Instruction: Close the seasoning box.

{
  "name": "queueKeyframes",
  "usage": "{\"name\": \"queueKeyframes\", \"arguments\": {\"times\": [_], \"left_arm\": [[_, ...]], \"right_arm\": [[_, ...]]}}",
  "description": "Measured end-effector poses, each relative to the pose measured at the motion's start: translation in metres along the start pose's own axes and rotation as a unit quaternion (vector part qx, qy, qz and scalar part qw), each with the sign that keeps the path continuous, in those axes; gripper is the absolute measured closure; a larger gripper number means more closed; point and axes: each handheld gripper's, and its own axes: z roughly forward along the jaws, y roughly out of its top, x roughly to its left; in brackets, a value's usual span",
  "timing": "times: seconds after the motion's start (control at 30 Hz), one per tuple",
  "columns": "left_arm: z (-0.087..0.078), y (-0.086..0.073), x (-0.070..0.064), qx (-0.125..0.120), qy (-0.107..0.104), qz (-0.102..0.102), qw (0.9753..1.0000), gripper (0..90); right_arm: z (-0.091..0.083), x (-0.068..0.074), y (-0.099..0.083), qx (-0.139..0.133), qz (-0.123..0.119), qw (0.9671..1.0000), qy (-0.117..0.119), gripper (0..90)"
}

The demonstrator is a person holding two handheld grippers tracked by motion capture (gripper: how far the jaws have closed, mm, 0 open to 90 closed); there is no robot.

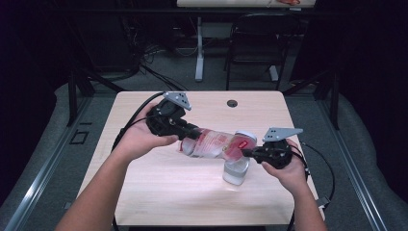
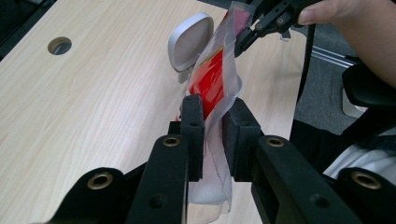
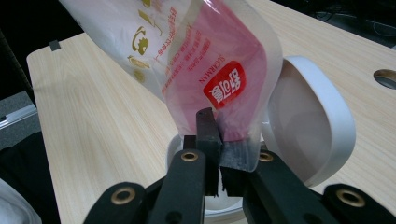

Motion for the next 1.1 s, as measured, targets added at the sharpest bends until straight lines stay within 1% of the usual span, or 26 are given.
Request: {"name": "queueKeyframes", "arguments": {"times": [0.7,1.1], "left_arm": [[0.0035,0.0028,0.0006,-0.002,-0.003,-0.002,1.0000,79.7],[0.0039,0.0043,0.0003,-0.002,-0.002,-0.003,1.0000,79.5]], "right_arm": [[-0.0071,-0.0011,-0.0011,0.008,0.002,0.9999,0.007,88.0],[-0.0067,-0.0014,-0.0015,0.011,0.002,0.9999,0.009,88.0]]}}
